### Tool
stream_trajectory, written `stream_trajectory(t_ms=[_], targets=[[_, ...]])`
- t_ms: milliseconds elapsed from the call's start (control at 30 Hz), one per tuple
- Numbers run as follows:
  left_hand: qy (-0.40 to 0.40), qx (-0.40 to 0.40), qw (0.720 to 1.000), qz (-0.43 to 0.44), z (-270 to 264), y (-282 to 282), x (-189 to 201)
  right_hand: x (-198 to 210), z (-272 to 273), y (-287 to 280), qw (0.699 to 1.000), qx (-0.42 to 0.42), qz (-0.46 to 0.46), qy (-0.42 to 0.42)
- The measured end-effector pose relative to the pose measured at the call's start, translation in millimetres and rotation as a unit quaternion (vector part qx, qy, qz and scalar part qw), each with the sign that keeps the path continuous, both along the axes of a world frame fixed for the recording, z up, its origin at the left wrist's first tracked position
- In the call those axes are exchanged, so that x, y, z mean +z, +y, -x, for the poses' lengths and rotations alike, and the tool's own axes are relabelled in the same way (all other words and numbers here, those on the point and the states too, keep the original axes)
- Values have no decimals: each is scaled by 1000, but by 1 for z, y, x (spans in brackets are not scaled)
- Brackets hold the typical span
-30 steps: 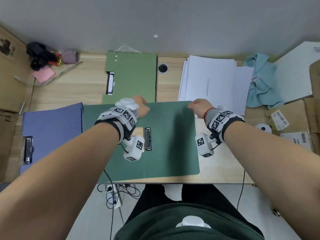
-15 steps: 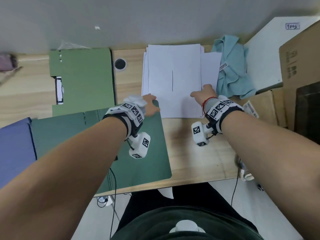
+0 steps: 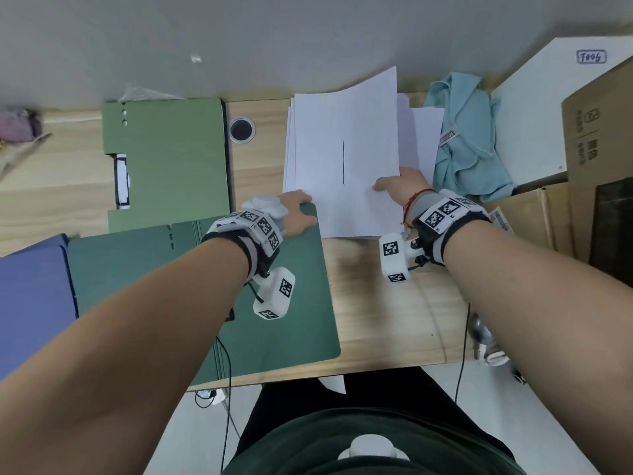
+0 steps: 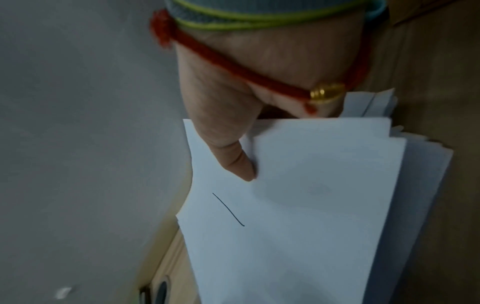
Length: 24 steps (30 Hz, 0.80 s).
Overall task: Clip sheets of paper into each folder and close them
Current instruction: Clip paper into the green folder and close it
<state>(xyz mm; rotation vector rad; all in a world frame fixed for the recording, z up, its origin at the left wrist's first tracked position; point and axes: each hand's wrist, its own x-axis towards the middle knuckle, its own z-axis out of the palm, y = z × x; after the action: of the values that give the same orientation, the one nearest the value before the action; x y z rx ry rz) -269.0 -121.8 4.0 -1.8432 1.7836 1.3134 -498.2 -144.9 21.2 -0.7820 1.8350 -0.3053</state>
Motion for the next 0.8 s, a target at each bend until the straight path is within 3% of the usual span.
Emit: stream_trajectory(t_ms=[267,433,533,733,800], targets=[[67,190,977,71,-37,-10,30,52,-23,-15,991,52,122,28],[178,345,917,91,-65,-6,61,89,-51,-8,978,68,199,-10],[216,377,893,118,-91,4,78,101,-73,3,969,83,228,-51],[254,444,840,180,-141,34,99,97,-112,31,971,89,197,-101],[211,421,852,228,-151,44,101,91,-121,41,973,104,186,-90]])
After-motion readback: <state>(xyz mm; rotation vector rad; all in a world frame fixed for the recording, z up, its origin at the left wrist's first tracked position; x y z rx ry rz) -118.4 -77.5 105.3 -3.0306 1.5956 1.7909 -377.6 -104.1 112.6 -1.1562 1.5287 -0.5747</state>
